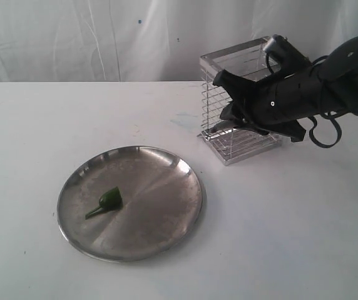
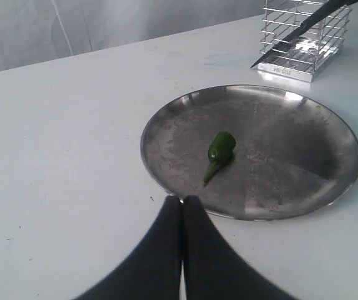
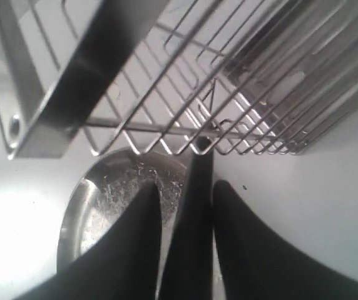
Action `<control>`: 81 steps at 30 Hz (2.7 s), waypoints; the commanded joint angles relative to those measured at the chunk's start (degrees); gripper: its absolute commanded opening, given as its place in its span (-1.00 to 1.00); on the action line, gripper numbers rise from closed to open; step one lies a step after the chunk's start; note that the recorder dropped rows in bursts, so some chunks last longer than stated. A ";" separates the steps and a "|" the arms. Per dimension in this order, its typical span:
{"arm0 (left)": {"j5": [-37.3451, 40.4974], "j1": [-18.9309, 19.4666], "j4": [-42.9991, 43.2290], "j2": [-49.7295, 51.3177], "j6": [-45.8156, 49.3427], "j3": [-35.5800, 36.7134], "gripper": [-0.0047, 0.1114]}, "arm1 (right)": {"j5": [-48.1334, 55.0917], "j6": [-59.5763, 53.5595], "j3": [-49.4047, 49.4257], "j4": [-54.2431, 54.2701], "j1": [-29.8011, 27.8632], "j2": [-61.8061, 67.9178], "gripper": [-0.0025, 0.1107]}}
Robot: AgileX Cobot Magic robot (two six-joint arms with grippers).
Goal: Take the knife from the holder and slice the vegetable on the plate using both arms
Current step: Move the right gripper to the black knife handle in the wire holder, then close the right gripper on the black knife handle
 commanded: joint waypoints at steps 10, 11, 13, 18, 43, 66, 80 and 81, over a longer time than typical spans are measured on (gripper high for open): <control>-0.14 -0.05 -0.68 -0.24 0.00 0.23 -0.92 | 4.51 -0.87 -3.97 -7.69 -0.07 -0.12 -0.58; -0.14 -0.05 -0.68 -0.24 0.00 0.23 -0.92 | 5.33 -0.87 -4.54 -8.67 -0.07 -0.12 -0.58; -0.14 -0.05 -0.68 -0.24 0.00 0.23 -0.92 | 6.57 -0.87 -5.79 -11.61 -0.07 -0.12 -0.58; -0.14 -0.05 -0.68 -0.24 0.00 0.23 -0.92 | 8.33 -0.87 -8.21 -19.24 -0.07 -0.23 -0.58; -0.14 -0.05 -0.68 -0.24 0.00 0.23 -0.92 | 24.29 -0.40 -10.64 -25.72 -2.35 -5.27 -0.20; -0.25 -0.05 -0.68 -0.24 0.00 0.23 -0.92 | 16.21 -7.04 -8.22 -15.75 -2.35 1.48 -0.19; -0.25 -0.05 -0.68 -0.24 0.00 0.23 -0.92 | 13.68 -9.65 -8.72 -15.49 -2.35 3.32 -0.24; -0.25 -0.05 -0.68 -0.24 0.00 0.23 -0.92 | 13.68 -9.75 -8.72 -15.49 -2.35 3.32 -0.28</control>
